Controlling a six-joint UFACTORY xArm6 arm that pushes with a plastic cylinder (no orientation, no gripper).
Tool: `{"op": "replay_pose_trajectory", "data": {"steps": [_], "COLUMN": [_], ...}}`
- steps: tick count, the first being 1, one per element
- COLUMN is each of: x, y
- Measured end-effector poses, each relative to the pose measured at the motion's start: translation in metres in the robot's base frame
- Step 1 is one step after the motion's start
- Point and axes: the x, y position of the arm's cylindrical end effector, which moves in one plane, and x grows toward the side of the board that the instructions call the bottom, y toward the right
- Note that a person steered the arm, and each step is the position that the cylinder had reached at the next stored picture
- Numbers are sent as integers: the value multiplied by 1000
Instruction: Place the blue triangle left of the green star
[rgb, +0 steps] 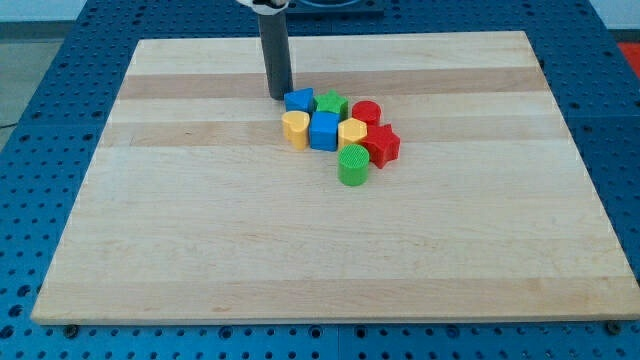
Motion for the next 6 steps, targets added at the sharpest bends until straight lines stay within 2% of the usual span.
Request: {"op": "replay_pose_trajectory", "data": {"steps": [1, 3, 4, 5, 6], "x": [14, 15, 21, 57, 142], "y": [9, 16, -17, -37, -50]}}
